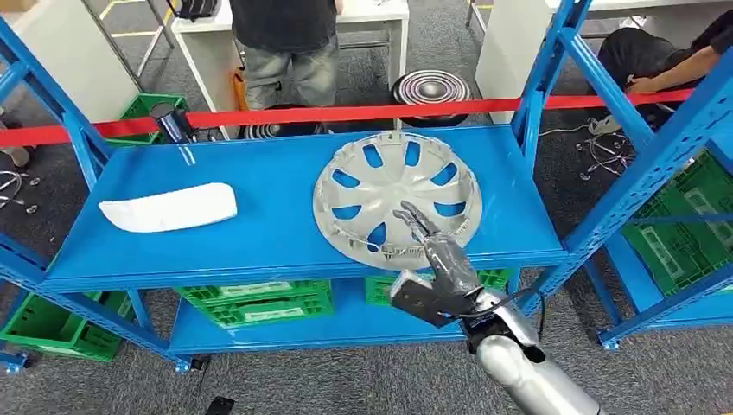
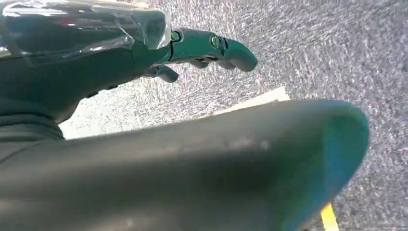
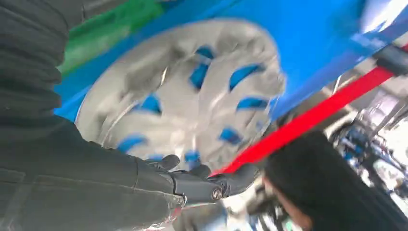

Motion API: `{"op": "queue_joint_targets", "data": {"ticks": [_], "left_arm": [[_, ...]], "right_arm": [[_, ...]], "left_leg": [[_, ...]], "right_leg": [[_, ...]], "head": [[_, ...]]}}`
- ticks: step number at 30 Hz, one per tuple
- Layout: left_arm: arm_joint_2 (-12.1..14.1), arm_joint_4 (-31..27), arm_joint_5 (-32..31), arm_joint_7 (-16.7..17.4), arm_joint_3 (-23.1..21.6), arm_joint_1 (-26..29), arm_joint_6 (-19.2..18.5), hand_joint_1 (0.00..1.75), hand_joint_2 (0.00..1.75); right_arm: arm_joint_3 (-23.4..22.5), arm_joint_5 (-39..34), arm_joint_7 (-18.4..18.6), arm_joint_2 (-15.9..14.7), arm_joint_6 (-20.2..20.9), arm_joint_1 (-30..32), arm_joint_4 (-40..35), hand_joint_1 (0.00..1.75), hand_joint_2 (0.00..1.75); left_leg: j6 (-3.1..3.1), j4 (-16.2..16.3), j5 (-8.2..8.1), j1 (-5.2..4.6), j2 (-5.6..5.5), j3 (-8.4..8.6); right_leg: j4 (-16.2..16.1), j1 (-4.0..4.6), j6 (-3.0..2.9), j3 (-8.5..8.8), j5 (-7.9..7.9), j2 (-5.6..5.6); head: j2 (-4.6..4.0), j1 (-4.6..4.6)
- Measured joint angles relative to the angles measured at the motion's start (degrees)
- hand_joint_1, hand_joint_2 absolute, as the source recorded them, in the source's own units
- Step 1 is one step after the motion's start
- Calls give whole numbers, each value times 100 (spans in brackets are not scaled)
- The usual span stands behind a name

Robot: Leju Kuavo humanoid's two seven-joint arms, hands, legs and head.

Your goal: Take the parts from the cabinet and place them on the table.

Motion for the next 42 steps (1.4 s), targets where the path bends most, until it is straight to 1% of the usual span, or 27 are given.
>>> {"op": "queue_joint_targets", "data": {"ticks": [2,3,4,7,8,11,12,13,14,16,18,19,20,22,23,24,27,28,29,31,33,34,35,37,38,39,42], "left_arm": [[0,11,28,0,0,9,11,0,0],[0,18,42,0,0,12,11,0,0],[0,24,44,0,0,14,11,0,0],[11,26,44,0,0,11,11,0,0],[22,28,44,0,0,4,11,0,0],[28,31,41,-2,-2,8,15,0,0],[31,33,37,-2,0,5,17,0,0],[24,33,33,-2,0,2,17,0,0],[11,33,31,-2,0,-2,17,0,0],[9,33,24,-2,0,-4,24,0,0],[-2,35,4,0,0,-2,24,0,0],[-6,35,2,2,-2,0,24,0,0],[-11,35,0,2,-2,-1,22,0,0],[-28,35,-9,11,-7,-3,22,0,0],[-35,35,-15,20,-9,-3,20,0,0],[-37,35,-22,33,-13,-7,15,0,0],[-39,35,-61,79,-22,-10,11,0,0],[-39,35,-61,92,-24,-14,9,0,0],[-50,35,-63,98,-26,-17,9,0,0],[-46,35,-68,109,-26,-28,9,0,0],[-46,35,-68,125,-30,-23,9,0,0],[-46,35,-68,125,-33,-22,9,0,0],[-46,35,-68,125,-37,-22,9,0,0],[-44,35,-68,125,-63,-26,9,0,0],[-26,35,-68,125,-66,-30,9,0,0],[-22,35,-72,133,-72,-36,9,0,0],[-22,35,-79,190,-92,-82,9,0,0]], "right_arm": [[2,322,70,-24,-24,16,2,0,175],[0,377,92,-33,-24,18,4,0,175],[-4,441,116,-44,-24,18,4,0,175],[-24,630,192,-70,-24,18,4,0,175],[-35,705,220,-76,-24,21,2,0,175],[-59,882,280,-109,-24,85,0,0,175],[-63,928,304,-118,-26,103,-9,0,175],[-87,963,310,-148,-28,119,-13,0,175],[-105,983,315,-160,-28,117,-15,0,175],[-118,1013,332,-188,-33,145,-13,0,175],[-122,1156,339,-212,-66,207,-11,0,175],[-138,1263,347,-214,-105,226,-11,0,175],[-153,1341,347,-212,-146,223,-11,0,175],[-199,1418,350,-208,-162,187,-11,0,175],[-212,1444,352,-203,-168,162,-11,0,175],[-218,1472,358,-179,-172,153,-11,0,175],[-245,1523,367,-135,-177,110,31,0,175],[-254,1542,367,-100,-177,70,55,0,175],[-265,1553,367,-70,-177,26,72,0,175],[-267,1577,367,-15,-170,-28,107,0,175],[-267,1579,367,4,-166,-27,153,0,175],[-267,1579,367,15,-164,-27,175,0,175],[-267,1582,367,24,-164,-31,192,0,175],[-269,1586,367,53,-164,-55,210,0,175],[-271,1599,367,79,-164,-86,219,0,175],[-269,1614,367,105,-151,-160,260,0,175],[-260,1700,339,289,-116,-422,534,0,175]], "left_leg": [[-21,924,-341,0,1,-422],[-16,1049,-327,0,1,-487],[7,892,-195,0,1,-416],[153,-594,496,-15,-25,371],[177,-781,386,-35,-32,476],[209,-795,414,-90,-18,430],[260,-867,463,-94,-16,449],[281,-968,542,-26,15,530],[313,-988,569,-43,17,529],[329,-984,580,-56,25,503],[330,-975,581,-66,21,482],[329,-972,580,-66,18,486],[325,-963,578,-66,16,490],[283,-924,548,-66,11,495],[254,-897,529,-93,15,465],[227,-853,509,-122,12,436],[177,-852,527,-98,16,420],[138,-817,475,-82,10,401],[89,-637,335,-74,-1,312],[16,268,-108,-32,-6,-104],[-11,999,-318,-15,-6,-472],[-4,1003,-241,-10,-6,-489],[15,720,-32,-10,-7,-365],[97,-352,506,-15,-13,162],[163,-759,560,-40,-30,358],[187,-836,513,-73,-20,383],[240,-856,540,-111,-10,354]], "right_leg": [[1,22,-15,-15,10,-1],[2,27,-18,-19,10,-1],[2,38,-18,-19,11,2],[0,63,-15,14,13,32],[0,92,3,4,21,30],[-26,75,74,-22,64,29],[-59,89,117,-14,84,30],[22,76,122,-85,38,15],[243,89,93,-183,-119,11],[1147,82,33,-582,-518,11],[1810,82,68,-881,-704,10],[1707,79,116,-817,-641,8],[1333,76,176,-615,-483,3],[231,67,257,-47,-97,-27],[-26,76,208,58,-106,-52],[-30,84,136,79,-64,-35],[-26,108,76,57,-47,-27],[-49,35,32,75,-32,-23],[-50,37,9,81,-34,-19],[-46,48,-35,70,-27,-18],[-44,63,-36,64,-27,-20],[-44,67,-36,68,-27,-19],[-45,70,-35,77,-27,-16],[-48,83,-34,105,-27,8],[-53,66,-29,104,-25,9],[-40,128,-7,70,-11,17],[-87,84,79,44,42,20]], "head": [[0,0],[0,0],[0,0],[0,0],[0,9],[0,4],[0,2],[0,11],[0,17],[0,18],[0,20],[0,20],[0,20],[0,22],[0,24],[0,9],[0,15],[0,17],[0,2],[0,-9],[0,-9],[0,-9],[0,-11],[0,-11],[0,-4],[0,4],[0,-13]]}}
